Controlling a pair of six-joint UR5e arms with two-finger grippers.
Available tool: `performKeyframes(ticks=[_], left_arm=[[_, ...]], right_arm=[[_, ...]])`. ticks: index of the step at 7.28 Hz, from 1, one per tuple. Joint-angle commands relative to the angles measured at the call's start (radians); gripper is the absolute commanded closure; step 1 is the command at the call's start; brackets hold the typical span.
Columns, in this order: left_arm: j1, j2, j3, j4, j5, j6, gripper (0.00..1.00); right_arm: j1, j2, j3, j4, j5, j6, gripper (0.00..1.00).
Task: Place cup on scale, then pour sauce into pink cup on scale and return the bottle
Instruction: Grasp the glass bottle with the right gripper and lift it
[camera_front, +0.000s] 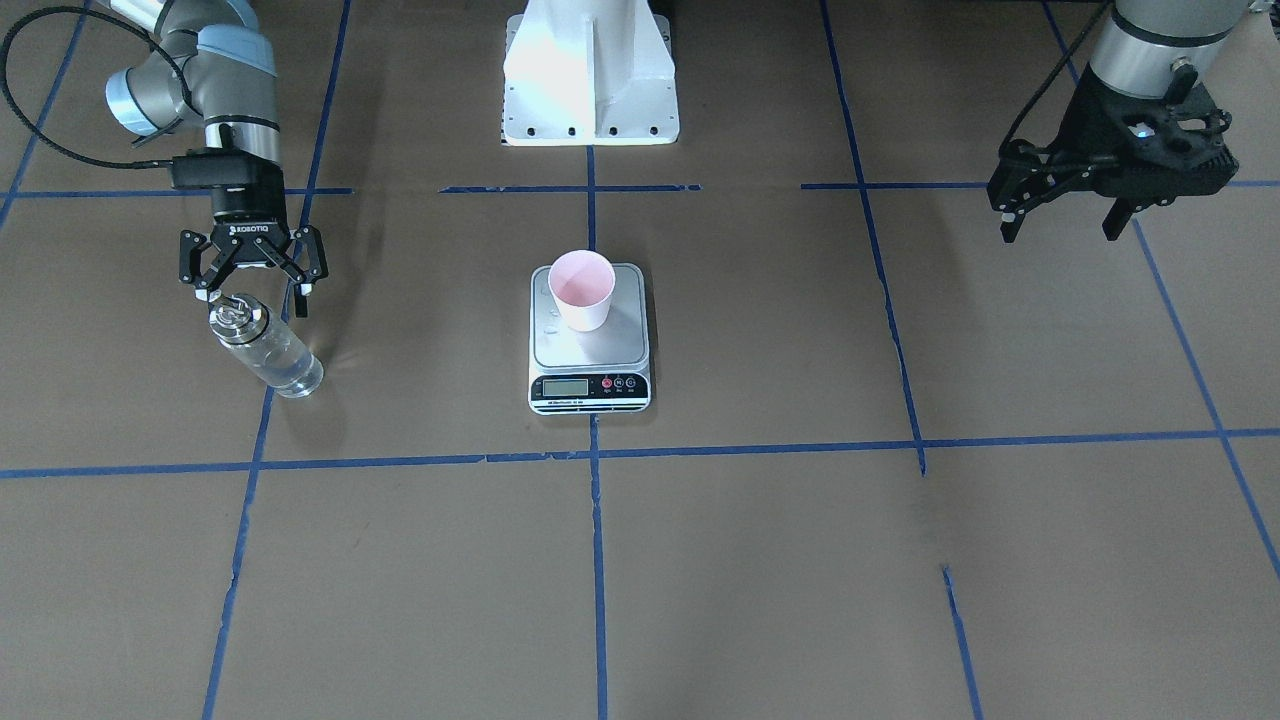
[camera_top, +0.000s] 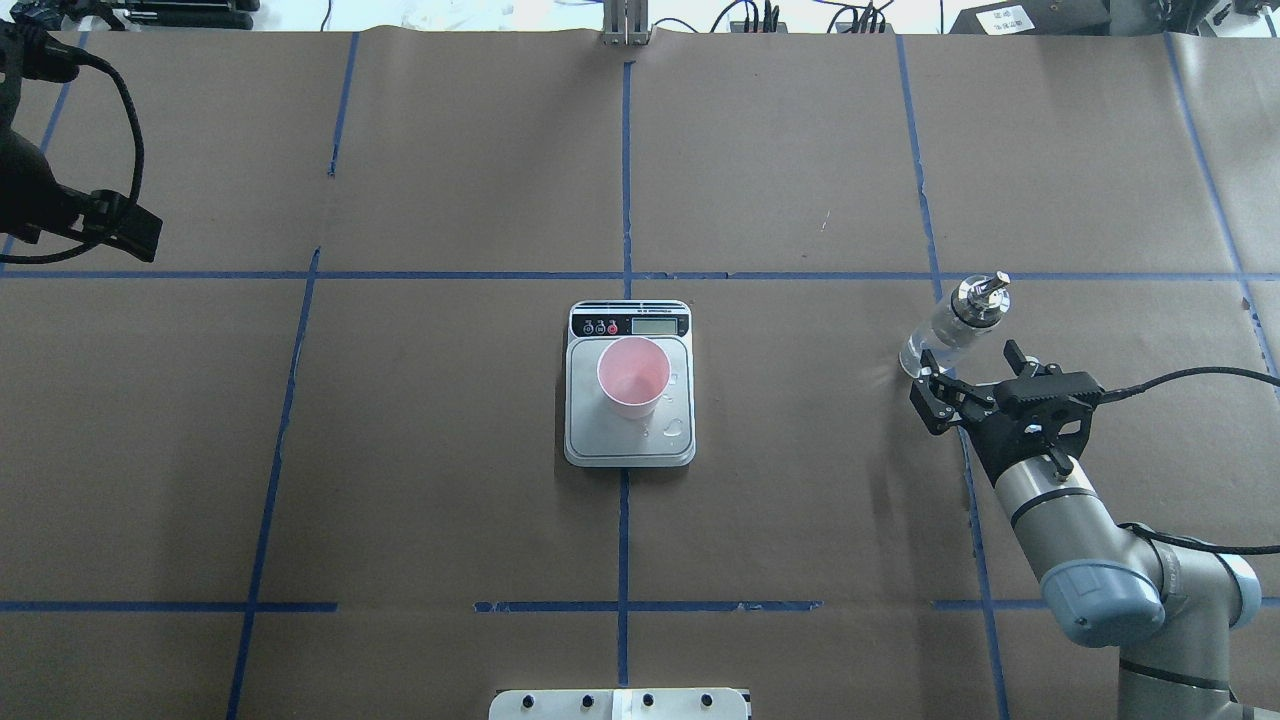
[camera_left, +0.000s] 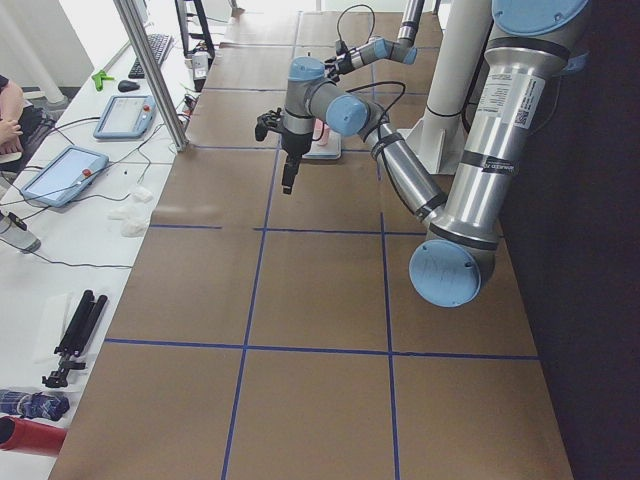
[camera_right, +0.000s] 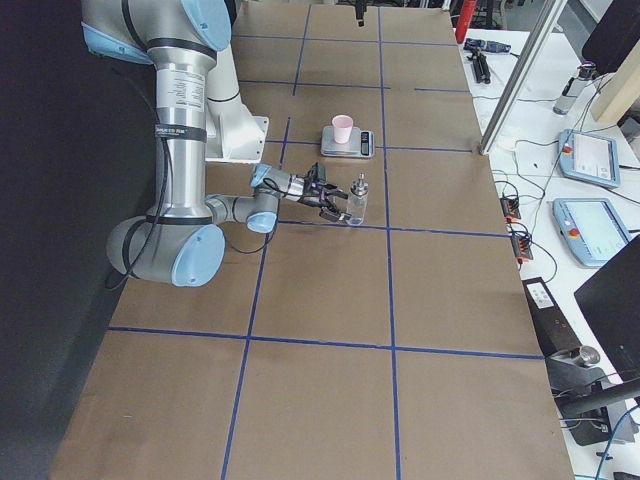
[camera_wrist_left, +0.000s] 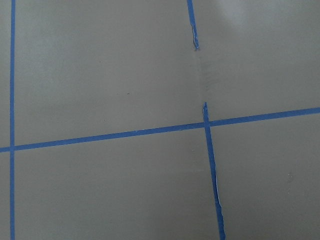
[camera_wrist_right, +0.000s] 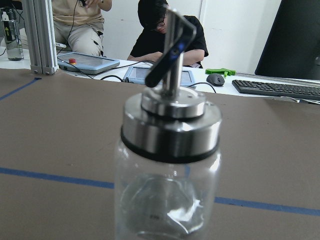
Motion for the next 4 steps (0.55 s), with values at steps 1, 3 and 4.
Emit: performKeyframes(ticks=[1,3,4], left_arm=[[-0.001,-0.001,0.001,0.0,0.0,0.0,0.0],[-0.007,-0.001,-0.001,0.0,0.0,-0.003,0.0],[-0.008,-0.001,-0.002,0.0,-0.002,-0.003,0.0]], right_arm=[[0.027,0.032,-0.028,0.0,0.014,-0.013,0.0],[0.044,0.062,-0.046,0.001,0.037,-0.016,0.0],[0.055,0.071,-0.053,0.001,0.045,-0.021,0.0]])
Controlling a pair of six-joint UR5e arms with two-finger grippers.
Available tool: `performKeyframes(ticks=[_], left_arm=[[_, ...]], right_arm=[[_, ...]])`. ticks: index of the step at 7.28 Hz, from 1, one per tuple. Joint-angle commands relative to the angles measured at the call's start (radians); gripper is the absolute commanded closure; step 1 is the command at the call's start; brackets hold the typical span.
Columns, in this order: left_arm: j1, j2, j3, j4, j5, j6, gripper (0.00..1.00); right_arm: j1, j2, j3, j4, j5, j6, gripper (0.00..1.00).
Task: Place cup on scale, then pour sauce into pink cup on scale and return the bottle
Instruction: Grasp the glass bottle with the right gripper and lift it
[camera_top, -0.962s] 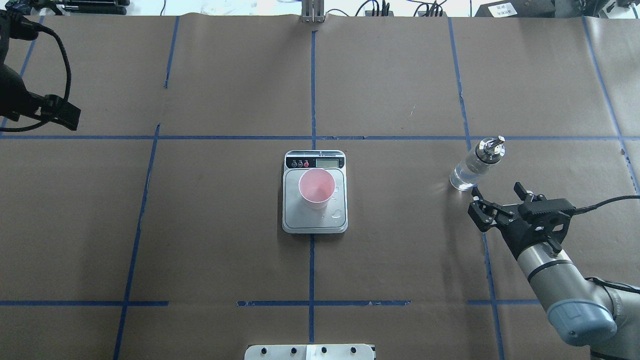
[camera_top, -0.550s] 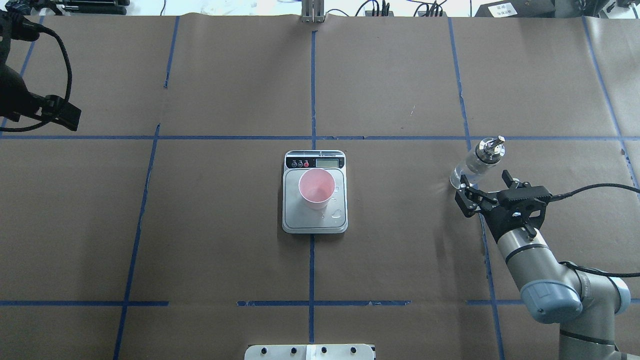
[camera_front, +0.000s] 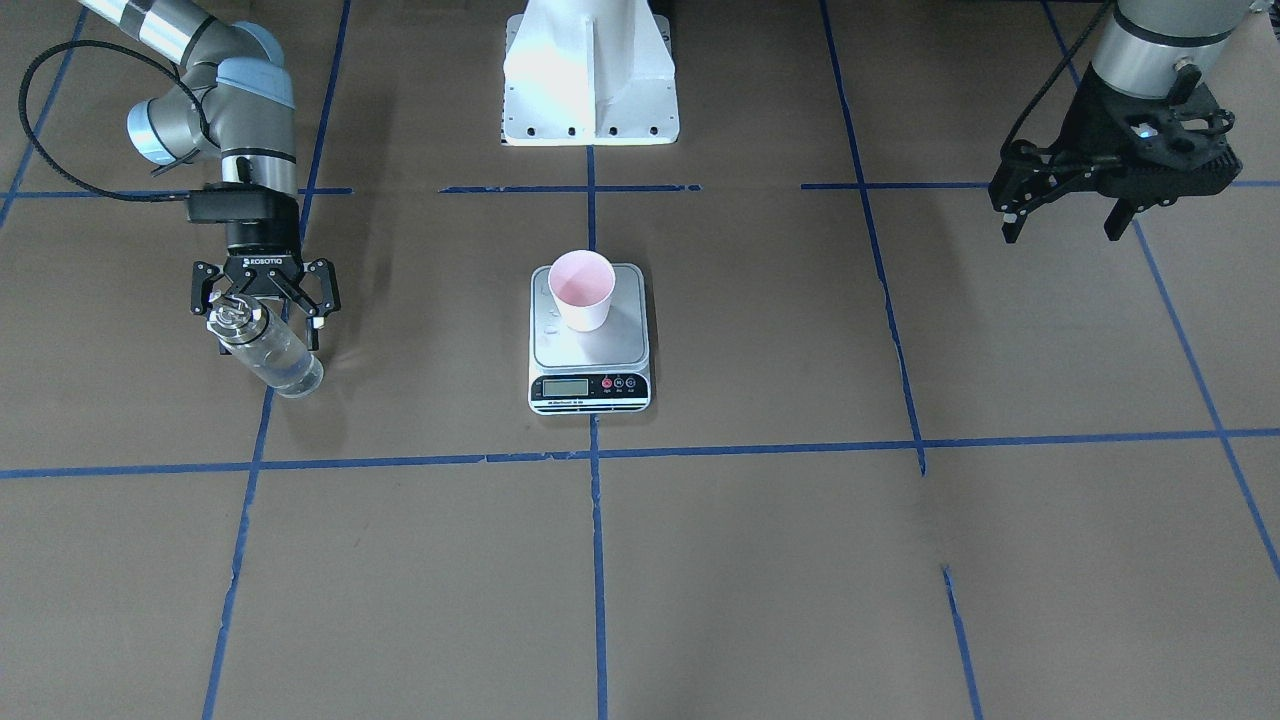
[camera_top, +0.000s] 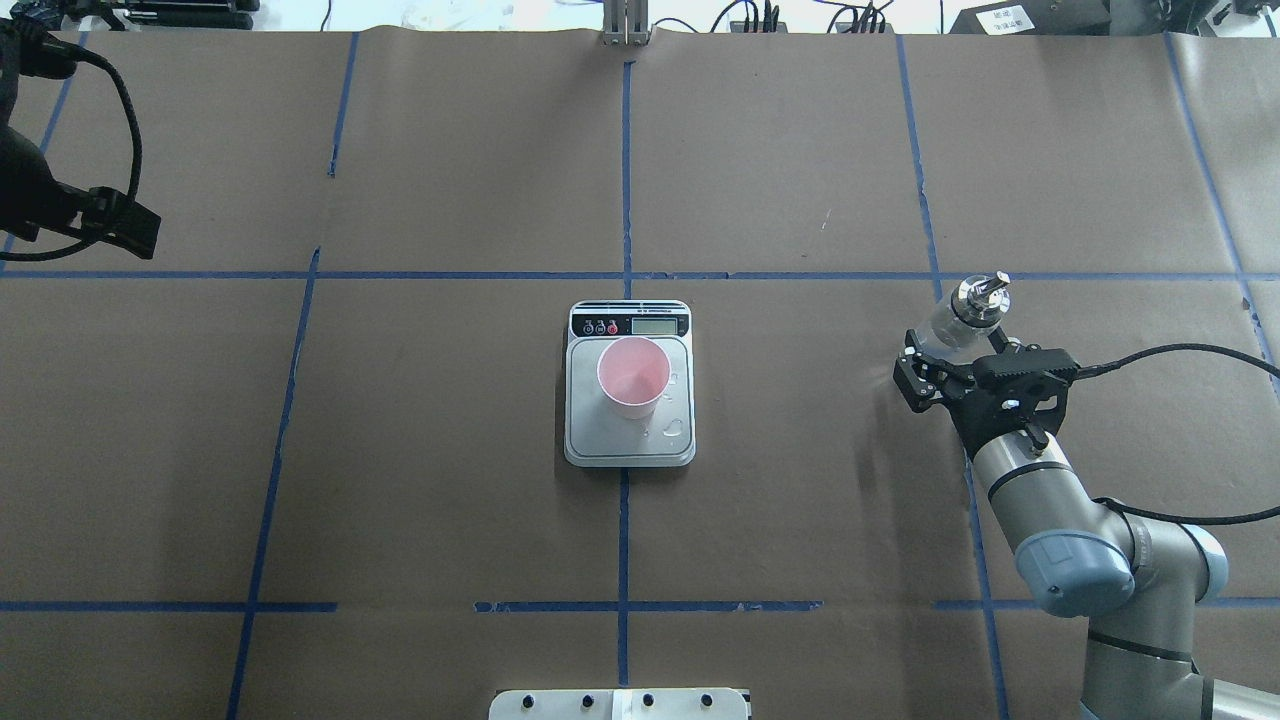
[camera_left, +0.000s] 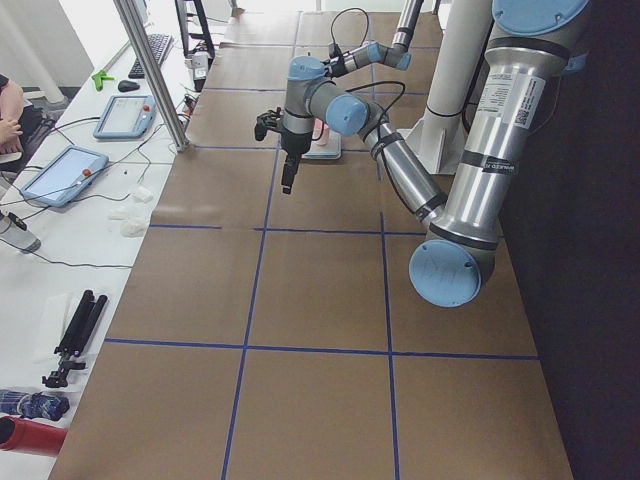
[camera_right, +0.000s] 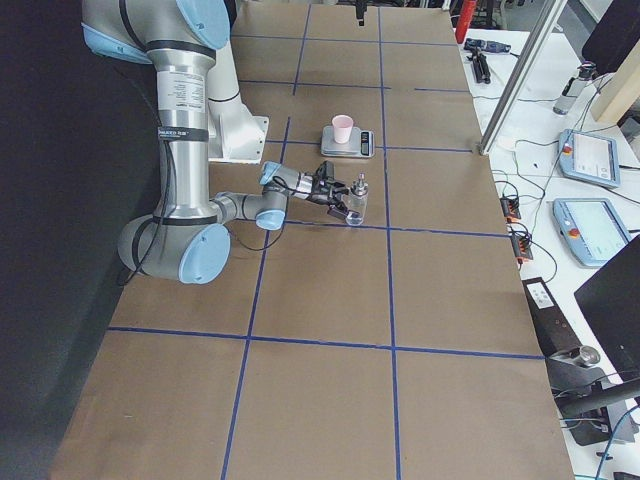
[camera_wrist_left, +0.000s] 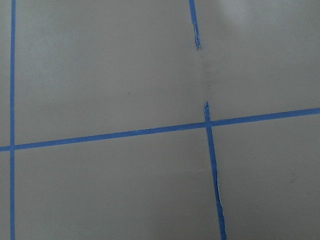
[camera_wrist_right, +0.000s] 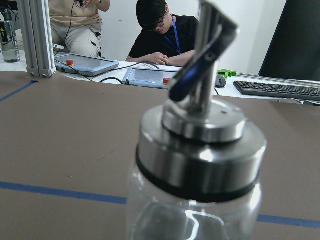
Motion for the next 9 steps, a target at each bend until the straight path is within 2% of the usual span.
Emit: performKeyframes(ticks=[1,2,3,4,5,6,8,9], left_arm=[[-0.003,-0.002,-0.001,0.0,-0.001,-0.001,0.0],[-0.003,-0.002,-0.003,0.0,-0.003,-0.001,0.0],[-0.003,-0.002,-0.003,0.0,-0.004,-0.001,0.0],[-0.003,-0.002,-0.003,0.0,-0.004,-0.002,0.0],[-0.003,-0.003,-0.003,0.002,-0.006,-0.004,0.0],[-0.003,-0.003,-0.004,0.002,-0.006,-0.004,0.0],[-0.011,-0.005,-0.004,0.002,-0.007,-0.004,0.0],[-0.011,-0.006,-0.004,0.003,-0.007,-0.011,0.0]], right_arm=[[0.025,0.012,-0.013,-0.001,0.021,-0.006,0.0],[0.034,0.015,-0.022,-0.001,0.029,-0.007,0.0],[0.047,0.017,-0.022,-0.001,0.047,-0.015,0.24],[0.065,0.046,-0.029,0.0,0.058,-0.051,0.75],[0.083,0.055,-0.014,0.005,0.09,-0.062,1.0],[0.138,0.06,0.021,0.005,0.194,-0.179,1.0],[0.194,0.061,0.101,-0.041,0.236,-0.298,1.0],[0.197,0.087,0.153,-0.134,0.231,-0.333,1.0]])
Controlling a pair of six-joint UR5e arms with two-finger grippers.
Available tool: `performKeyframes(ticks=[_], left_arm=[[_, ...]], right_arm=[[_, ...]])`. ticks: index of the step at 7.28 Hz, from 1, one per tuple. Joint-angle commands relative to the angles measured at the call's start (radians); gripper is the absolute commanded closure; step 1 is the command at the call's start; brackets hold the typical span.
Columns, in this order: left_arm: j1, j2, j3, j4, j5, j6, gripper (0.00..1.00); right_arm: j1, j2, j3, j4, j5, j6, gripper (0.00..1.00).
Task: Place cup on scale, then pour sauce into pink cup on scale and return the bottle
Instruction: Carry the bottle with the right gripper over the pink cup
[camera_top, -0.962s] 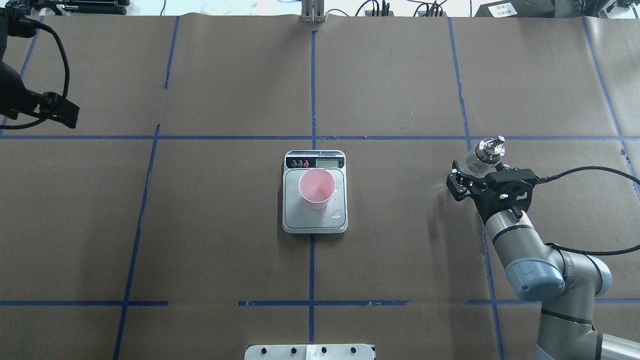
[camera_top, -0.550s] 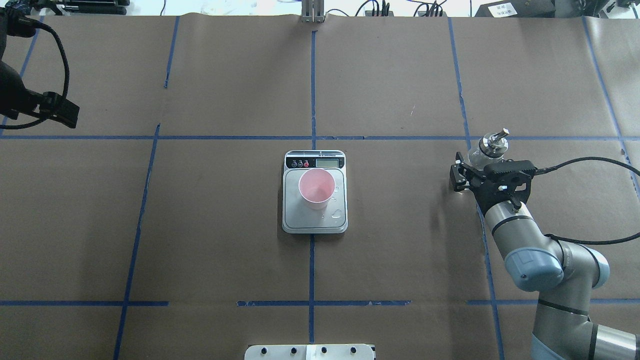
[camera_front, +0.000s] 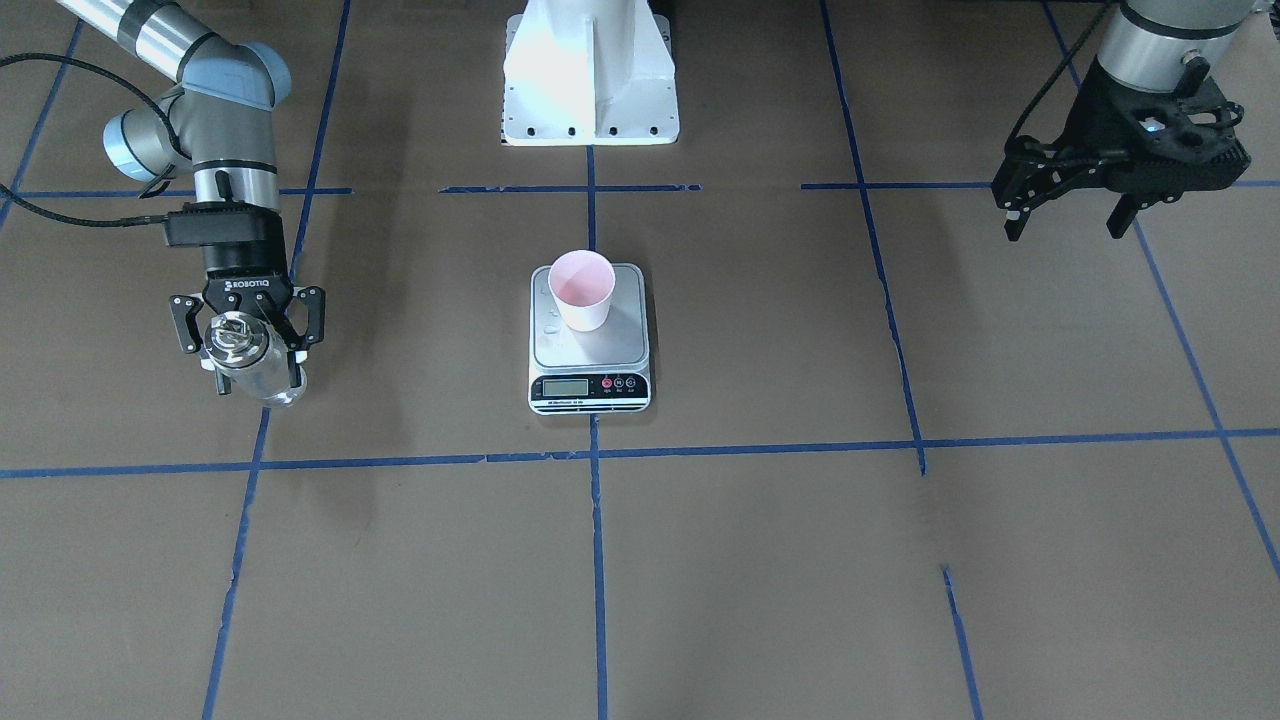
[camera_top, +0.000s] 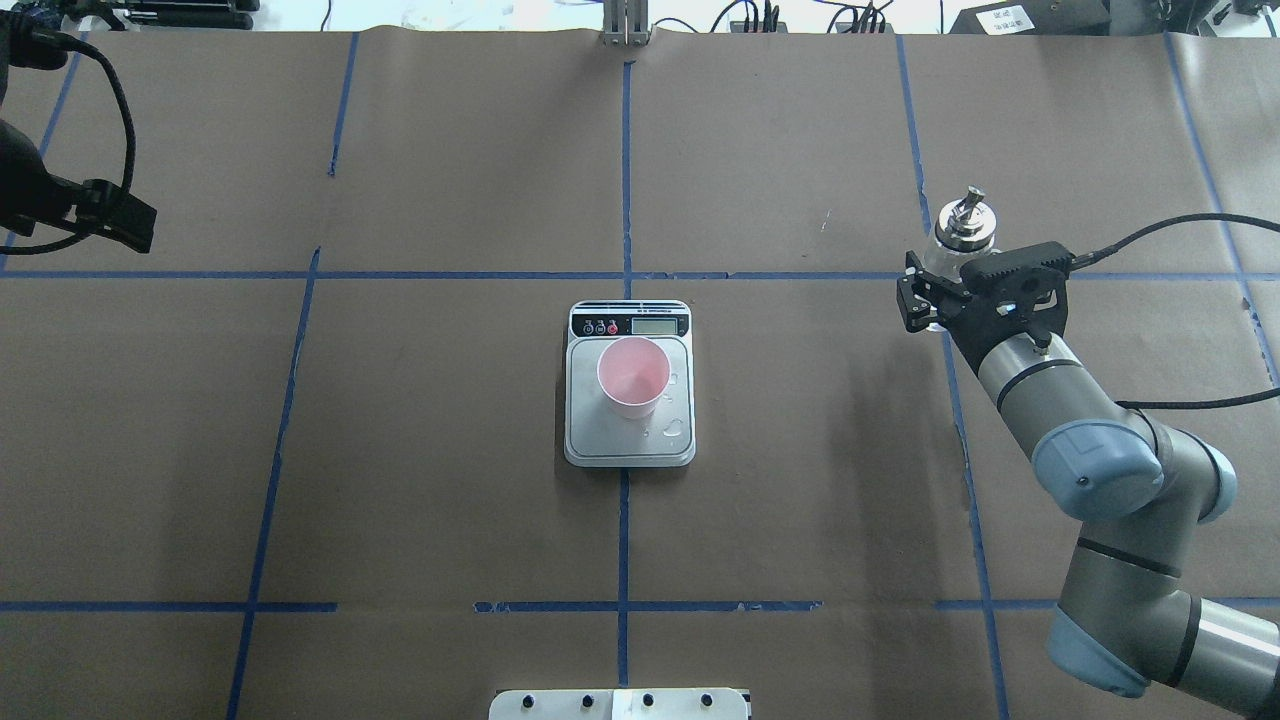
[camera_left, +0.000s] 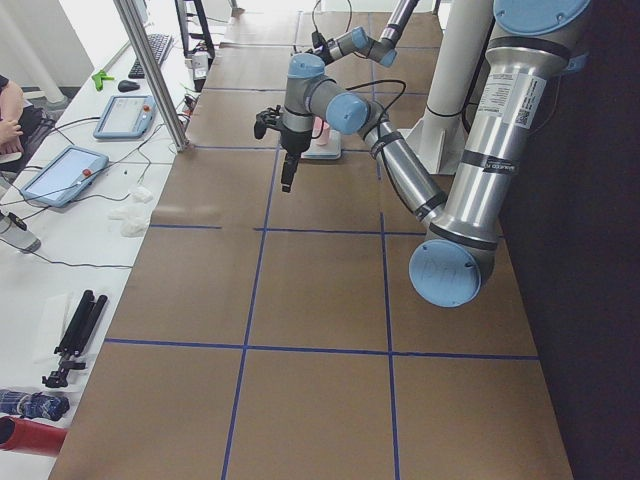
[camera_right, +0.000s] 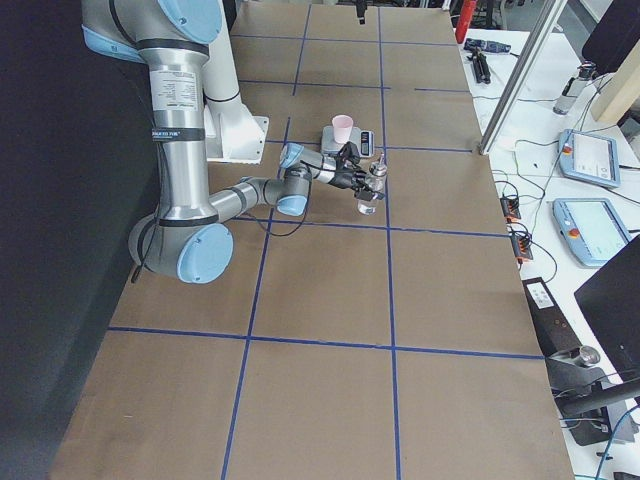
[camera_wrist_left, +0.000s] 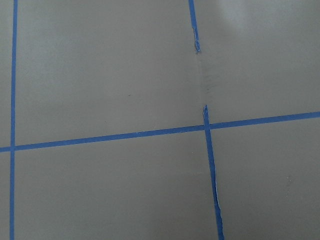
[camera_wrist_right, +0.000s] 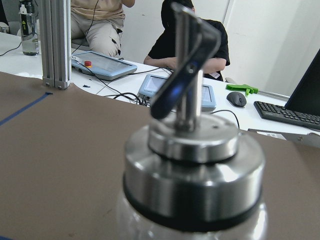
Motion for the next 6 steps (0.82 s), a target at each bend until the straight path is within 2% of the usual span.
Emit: performKeyframes(ticks=[1,2,4,5,6], left_arm=[[-0.003,-0.003,0.0,0.0,-0.001,-0.006,0.0],[-0.008,-0.005,0.002,0.0,0.001,-0.006,0.0],[-0.052,0.006,0.003,0.003,-0.002,0.085,0.0],[-0.093,0.029,0.005,0.004,-0.004,0.165,0.0],[-0.142,0.06,0.006,0.003,-0.005,0.284,0.0]], right_arm=[[0.017,0.047,0.151,-0.241,0.014,-0.059,1.0],[0.013,0.116,0.178,-0.396,0.012,-0.069,1.0],[0.003,0.156,0.18,-0.406,0.011,-0.113,1.0],[-0.002,0.181,0.18,-0.406,-0.003,-0.248,1.0],[-0.013,0.214,0.171,-0.412,-0.055,-0.361,1.0]])
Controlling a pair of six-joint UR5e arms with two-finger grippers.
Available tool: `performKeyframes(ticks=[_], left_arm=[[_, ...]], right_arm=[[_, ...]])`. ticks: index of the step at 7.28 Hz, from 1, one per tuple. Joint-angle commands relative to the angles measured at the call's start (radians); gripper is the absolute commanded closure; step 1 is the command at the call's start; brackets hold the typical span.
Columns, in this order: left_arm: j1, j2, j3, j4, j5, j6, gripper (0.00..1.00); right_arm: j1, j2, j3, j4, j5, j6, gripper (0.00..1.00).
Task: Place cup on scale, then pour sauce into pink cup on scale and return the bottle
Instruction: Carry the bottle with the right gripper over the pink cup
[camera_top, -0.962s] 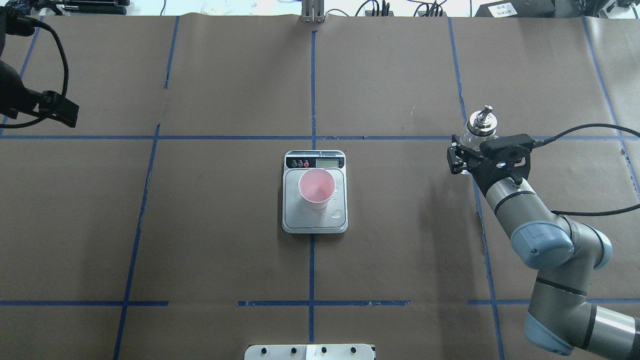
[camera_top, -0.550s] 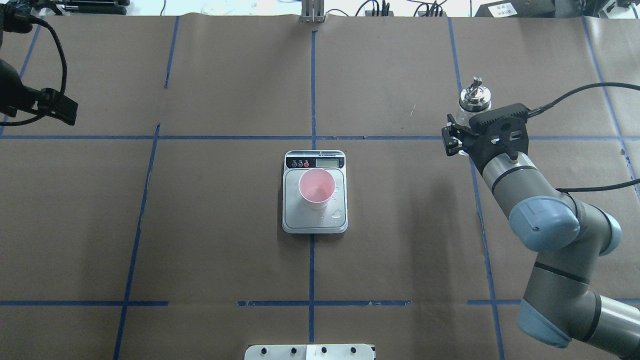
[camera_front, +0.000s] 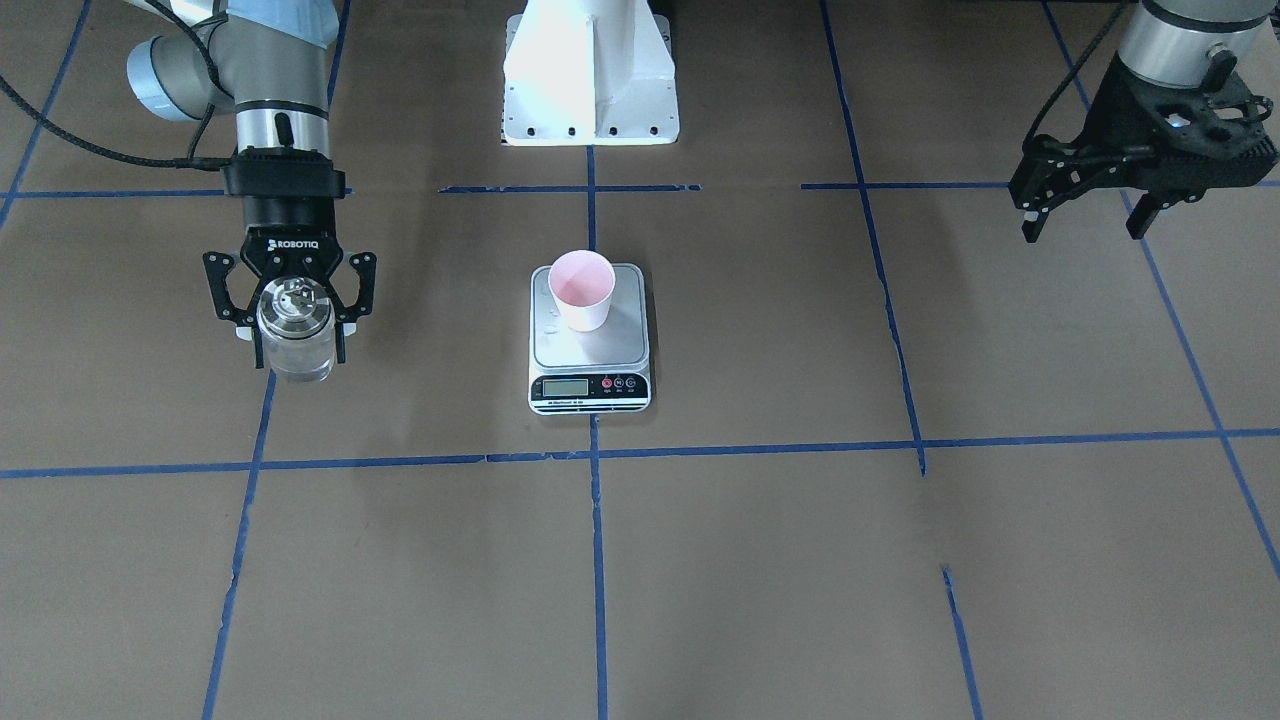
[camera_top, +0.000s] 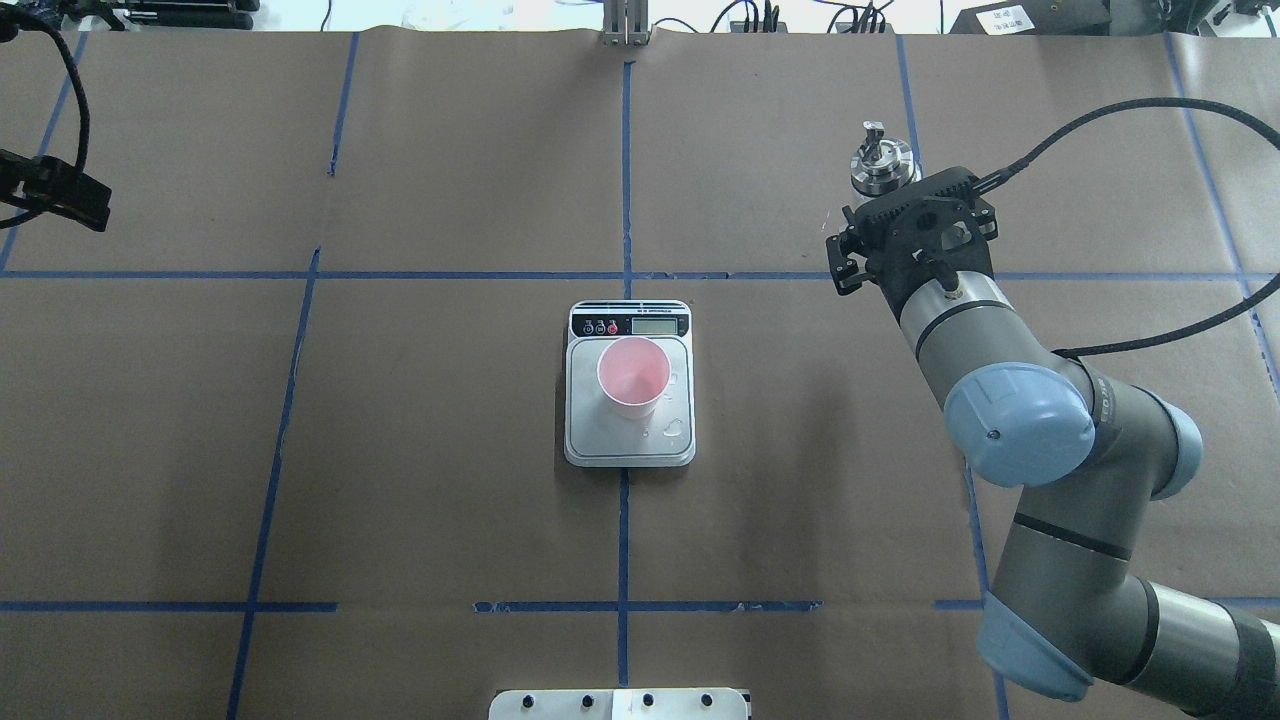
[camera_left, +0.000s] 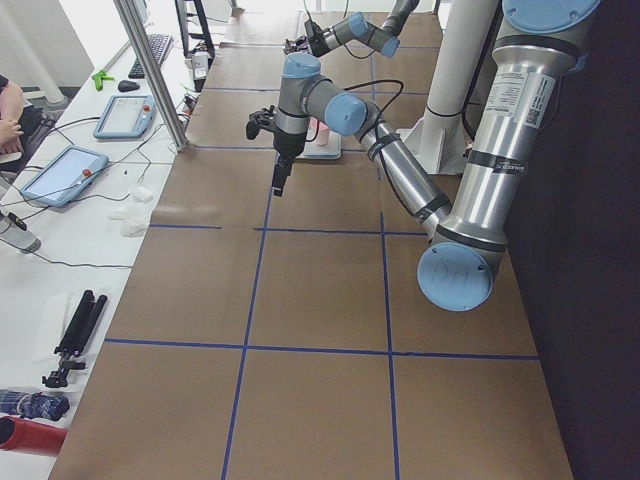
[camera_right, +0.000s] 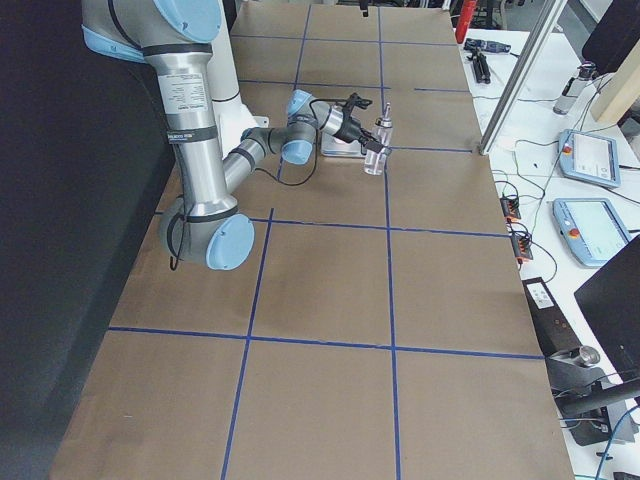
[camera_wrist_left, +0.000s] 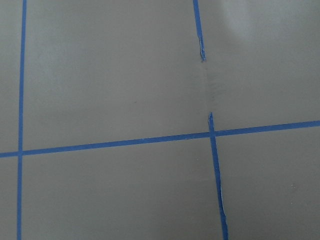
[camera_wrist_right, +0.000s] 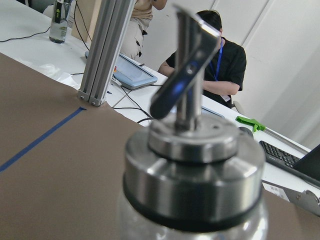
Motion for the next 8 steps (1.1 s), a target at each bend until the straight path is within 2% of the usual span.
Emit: performKeyframes(ticks=[1,3,4,5,6,8], left_arm=[[-0.127,0.061,0.009,-0.003,-0.002,0.255,0.0],[-0.328,0.081,0.176,-0.012,-0.101,0.662,0.0],[-0.411,0.081,0.286,-0.063,-0.105,0.829,0.0],[-0.484,0.081,0.415,-0.197,-0.108,0.903,0.0],[-0.493,0.091,0.512,-0.295,-0.108,0.934,0.0],[-0.491,0.093,0.549,-0.342,-0.108,0.903,0.0]], right_arm=[[-0.038,0.043,-0.009,-0.009,-0.081,-0.154,1.0],[-0.09,0.08,-0.051,-0.009,-0.099,-0.303,1.0],[-0.128,0.085,-0.061,-0.014,-0.203,-0.336,1.0],[-0.168,0.096,-0.081,-0.047,-0.282,-0.336,1.0],[-0.179,0.102,-0.09,-0.068,-0.303,-0.341,1.0],[-0.233,0.105,-0.131,-0.085,-0.437,-0.457,1.0]])
